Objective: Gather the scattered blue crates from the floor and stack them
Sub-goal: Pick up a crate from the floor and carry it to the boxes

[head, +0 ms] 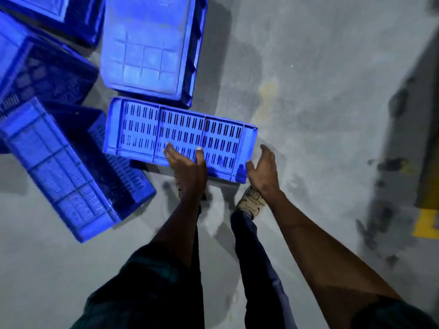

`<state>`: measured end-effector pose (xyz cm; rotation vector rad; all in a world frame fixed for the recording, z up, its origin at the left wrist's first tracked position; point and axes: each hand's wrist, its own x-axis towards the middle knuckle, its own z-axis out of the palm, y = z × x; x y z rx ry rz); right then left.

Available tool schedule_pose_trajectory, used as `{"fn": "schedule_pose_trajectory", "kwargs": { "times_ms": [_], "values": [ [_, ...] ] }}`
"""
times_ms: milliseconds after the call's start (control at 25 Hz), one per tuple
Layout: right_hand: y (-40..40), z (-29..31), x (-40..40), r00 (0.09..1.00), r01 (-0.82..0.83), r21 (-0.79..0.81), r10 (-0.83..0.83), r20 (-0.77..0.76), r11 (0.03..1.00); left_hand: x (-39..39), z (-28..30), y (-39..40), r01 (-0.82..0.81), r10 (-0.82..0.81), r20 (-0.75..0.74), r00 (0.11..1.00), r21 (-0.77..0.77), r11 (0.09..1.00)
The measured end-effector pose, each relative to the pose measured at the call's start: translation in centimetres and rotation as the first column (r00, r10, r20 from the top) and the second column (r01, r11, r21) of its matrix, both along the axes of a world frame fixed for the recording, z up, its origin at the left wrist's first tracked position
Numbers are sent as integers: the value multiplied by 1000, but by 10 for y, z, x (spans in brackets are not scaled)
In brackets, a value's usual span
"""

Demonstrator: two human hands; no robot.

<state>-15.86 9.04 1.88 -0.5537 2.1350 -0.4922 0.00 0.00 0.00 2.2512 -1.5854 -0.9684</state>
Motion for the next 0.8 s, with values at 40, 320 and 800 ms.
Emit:
{"fn": "schedule_pose_trajectory", "kwargs": {
  "times_ms": [40, 320, 800],
  "values": [
    [5, -7, 7, 998, -46, 54, 43, 47, 997, -1, -4, 5, -125, 125, 4, 992, 9, 992],
    [35, -40, 22, 965, -116, 46, 101, 243, 992, 14, -53, 14, -693, 755, -12, 656, 388, 608],
    [68, -55, 15, 951, 187, -41, -171, 256, 981, -54, -10, -29, -653, 772, -250, 584, 420, 630]
  ]
}}
